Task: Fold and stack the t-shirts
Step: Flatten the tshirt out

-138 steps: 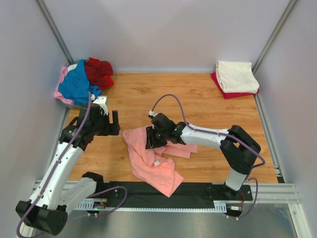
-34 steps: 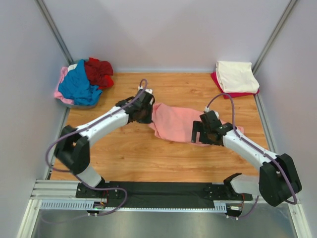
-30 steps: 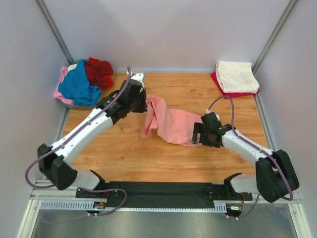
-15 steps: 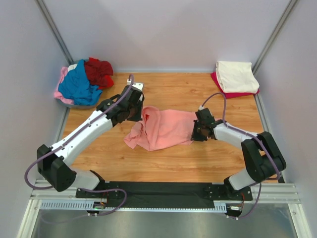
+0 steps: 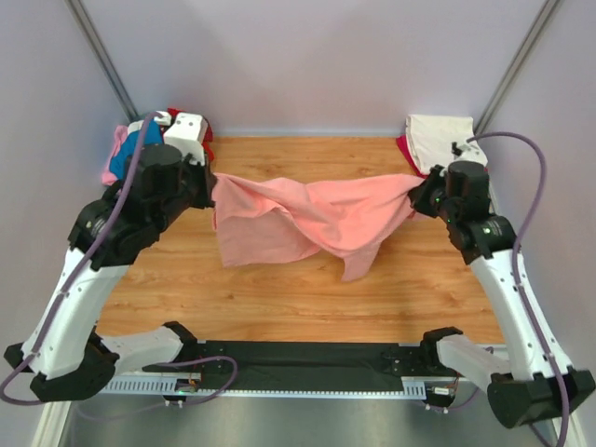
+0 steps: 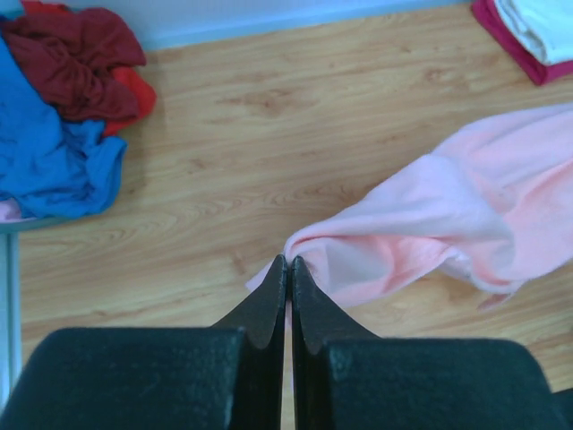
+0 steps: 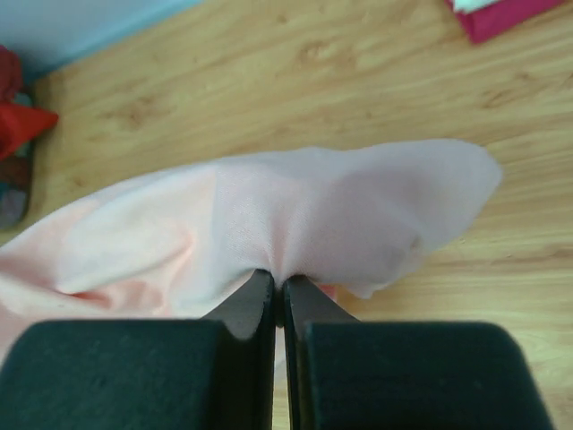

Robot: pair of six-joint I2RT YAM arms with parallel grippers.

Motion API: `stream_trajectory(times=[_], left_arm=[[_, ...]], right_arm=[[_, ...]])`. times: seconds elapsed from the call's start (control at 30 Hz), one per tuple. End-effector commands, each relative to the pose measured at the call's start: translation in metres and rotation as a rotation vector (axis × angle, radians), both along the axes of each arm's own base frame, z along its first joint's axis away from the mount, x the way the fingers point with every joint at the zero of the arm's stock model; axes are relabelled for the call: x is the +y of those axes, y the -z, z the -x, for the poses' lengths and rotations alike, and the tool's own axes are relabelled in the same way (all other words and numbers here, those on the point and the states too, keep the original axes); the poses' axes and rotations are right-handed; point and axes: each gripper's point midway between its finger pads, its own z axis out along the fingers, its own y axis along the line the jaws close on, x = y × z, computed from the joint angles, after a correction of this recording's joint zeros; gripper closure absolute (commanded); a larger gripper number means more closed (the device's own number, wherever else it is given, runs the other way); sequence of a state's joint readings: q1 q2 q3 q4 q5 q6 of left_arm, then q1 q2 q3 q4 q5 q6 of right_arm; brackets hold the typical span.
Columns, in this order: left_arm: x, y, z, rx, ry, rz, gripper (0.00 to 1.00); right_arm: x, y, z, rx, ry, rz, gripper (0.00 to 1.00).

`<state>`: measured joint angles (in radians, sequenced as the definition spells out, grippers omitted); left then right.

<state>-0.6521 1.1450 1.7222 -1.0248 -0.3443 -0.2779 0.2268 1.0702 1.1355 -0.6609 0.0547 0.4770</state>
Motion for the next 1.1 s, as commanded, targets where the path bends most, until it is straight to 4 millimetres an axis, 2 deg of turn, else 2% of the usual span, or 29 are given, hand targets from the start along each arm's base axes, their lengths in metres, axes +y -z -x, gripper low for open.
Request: stream_trajectory(times=[0.0, 0.03, 0.1, 0.13, 0.17, 0.2, 0.23, 0.27, 0.33, 0.37, 0.4, 0.43, 0.47, 0.5, 0.53, 0.57, 0.6, 0.63, 0.67, 0.7, 0.73, 0.8, 0.83, 0.9, 0.93, 1.07], left_arm=[[0.021, -0.005, 0.012, -0.015, -0.012, -0.078, 1.00], [0.024, -0.004, 0.011, -0.017, -0.022, -0.086, 1.00], [0.025, 0.006, 0.006, -0.008, -0.039, -0.116, 1.00], [0.024, 0.013, 0.004, 0.009, -0.044, -0.127, 1.00], [0.022, 0.022, 0.001, 0.030, -0.044, -0.137, 1.00], [0.015, 0.044, -0.004, 0.083, -0.027, -0.152, 1.00], [0.014, 0.058, -0.009, 0.115, -0.032, -0.158, 1.00], [0.008, 0.090, -0.016, 0.188, -0.023, -0.177, 1.00], [0.011, 0.124, -0.026, 0.277, -0.053, -0.177, 1.00], [0.007, 0.156, -0.027, 0.362, -0.041, -0.195, 1.00], [0.006, 0.170, -0.028, 0.406, -0.045, -0.196, 1.00], [0.009, 0.181, -0.029, 0.443, -0.055, -0.193, 1.00], [0.008, 0.198, -0.029, 0.486, -0.049, -0.213, 1.00], [0.010, 0.204, -0.029, 0.498, -0.054, -0.226, 1.00], [0.012, 0.207, -0.031, 0.508, -0.058, -0.245, 1.00], [0.018, 0.216, -0.033, 0.532, -0.078, -0.281, 1.00], [0.022, 0.220, -0.035, 0.543, -0.093, -0.297, 1.00], [0.026, 0.225, -0.036, 0.561, -0.106, -0.316, 0.97], [0.039, 0.237, -0.038, 0.598, -0.150, -0.340, 0.92], [0.046, 0.243, -0.039, 0.626, -0.179, -0.341, 0.86], [0.058, 0.251, -0.039, 0.672, -0.228, -0.332, 0.74], [0.061, 0.254, -0.039, 0.693, -0.258, -0.325, 0.64], [0.060, 0.252, -0.039, 0.694, -0.266, -0.315, 0.56], [0.050, 0.250, -0.035, 0.685, -0.269, -0.235, 0.52], [0.048, 0.253, -0.032, 0.682, -0.277, -0.212, 0.46], [0.043, 0.279, -0.014, 0.673, -0.336, -0.119, 0.46]], right_arm=[[-0.022, -0.003, 0.020, 0.047, 0.022, 0.077, 0.99], [-0.027, -0.004, 0.018, 0.053, 0.037, 0.084, 1.00], [-0.026, 0.010, 0.008, 0.114, 0.026, 0.073, 1.00], [-0.023, 0.013, 0.003, 0.129, 0.011, 0.060, 0.96], [-0.015, 0.027, -0.009, 0.172, -0.023, 0.051, 0.90], [-0.006, 0.035, -0.014, 0.198, -0.067, 0.031, 0.79], [-0.001, 0.036, -0.023, 0.214, -0.091, 0.025, 0.48], [0.004, 0.061, -0.035, 0.303, -0.116, 0.028, 0.36], [0.011, 0.078, -0.036, 0.381, -0.156, 0.062, 0.24], [0.012, 0.082, -0.037, 0.398, -0.158, 0.088, 0.22], [0.005, 0.082, -0.036, 0.389, -0.118, 0.152, 0.16], [0.007, 0.069, -0.030, 0.336, -0.100, 0.180, 0.14], [0.003, 0.073, -0.022, 0.336, -0.075, 0.211, 0.12], [0.004, 0.072, -0.015, 0.325, -0.072, 0.213, 0.11], [0.011, 0.062, -0.005, 0.285, -0.090, 0.206, 0.11], [0.013, 0.063, 0.003, 0.285, -0.097, 0.201, 0.11], [0.016, 0.078, 0.017, 0.321, -0.118, 0.189, 0.11], [0.024, 0.082, 0.024, 0.320, -0.146, 0.173, 0.11], [0.027, 0.085, 0.033, 0.320, -0.155, 0.141, 0.11], [0.032, 0.103, 0.047, 0.367, -0.181, 0.115, 0.11], [0.044, 0.106, 0.052, 0.360, -0.215, 0.067, 0.11], [0.047, 0.121, 0.060, 0.383, -0.221, 0.054, 0.11], [0.051, 0.135, 0.068, 0.406, -0.233, 0.054, 0.11], [0.055, 0.147, 0.074, 0.432, -0.240, 0.043, 0.11], [0.058, 0.155, 0.078, 0.442, -0.252, 0.043, 0.11], [0.064, 0.164, 0.083, 0.457, -0.274, 0.046, 0.12]])
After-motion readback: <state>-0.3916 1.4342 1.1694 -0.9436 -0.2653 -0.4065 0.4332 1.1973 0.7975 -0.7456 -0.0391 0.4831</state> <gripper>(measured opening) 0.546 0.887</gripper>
